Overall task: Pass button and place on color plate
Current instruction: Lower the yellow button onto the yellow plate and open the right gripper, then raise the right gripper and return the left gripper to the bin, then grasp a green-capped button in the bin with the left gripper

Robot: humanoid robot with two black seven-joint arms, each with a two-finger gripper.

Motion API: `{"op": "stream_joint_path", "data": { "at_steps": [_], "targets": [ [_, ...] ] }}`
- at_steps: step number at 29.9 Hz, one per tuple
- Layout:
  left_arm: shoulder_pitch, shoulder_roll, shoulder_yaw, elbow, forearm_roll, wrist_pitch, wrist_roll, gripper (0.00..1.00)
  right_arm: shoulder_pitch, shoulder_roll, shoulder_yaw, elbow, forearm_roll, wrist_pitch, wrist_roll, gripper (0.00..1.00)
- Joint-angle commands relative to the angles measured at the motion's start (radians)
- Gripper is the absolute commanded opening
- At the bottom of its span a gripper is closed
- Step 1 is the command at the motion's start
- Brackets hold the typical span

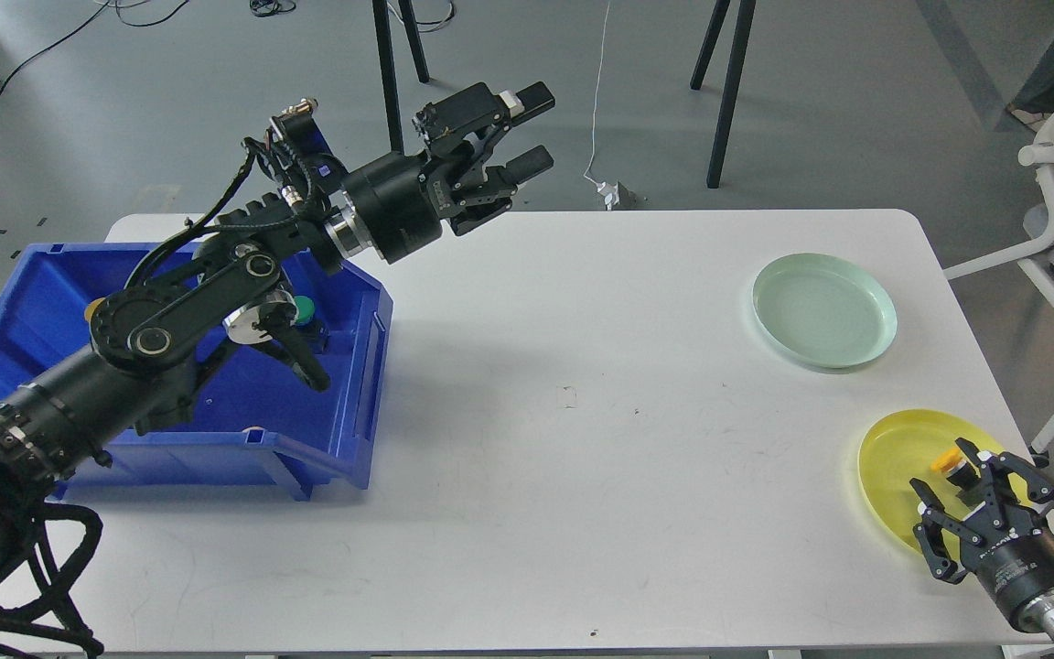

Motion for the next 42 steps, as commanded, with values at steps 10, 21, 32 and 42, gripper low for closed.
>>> {"op": "stream_joint_path", "data": {
  "at_steps": [10,21,32,42],
  "targets": [
    [0.045,0.057,-0.063,0.004,-0.092,0.000,0.000,0.85,0.181,0.002,0.014,0.119,0.008,-0.001,-0.003,0.73],
    [0.194,0.520,-0.106,-0.285,-0.047,0.000,0.000,0.85,0.420,0.074,0.054,0.177,0.009,0.011,-0.002,0.90],
    [0.159,0.771,0.062,-0.496,0.644,0.000,0.000,0.85,0.462,0.105,0.014,0.165,0.008,0.014,0.000,0.92],
    [0.139,0.793,0.107,-0.254,1.095,0.000,0.000,0.84,0.430,0.105,0.016,0.153,0.009,0.065,0.003,0.92]
  ]
}}
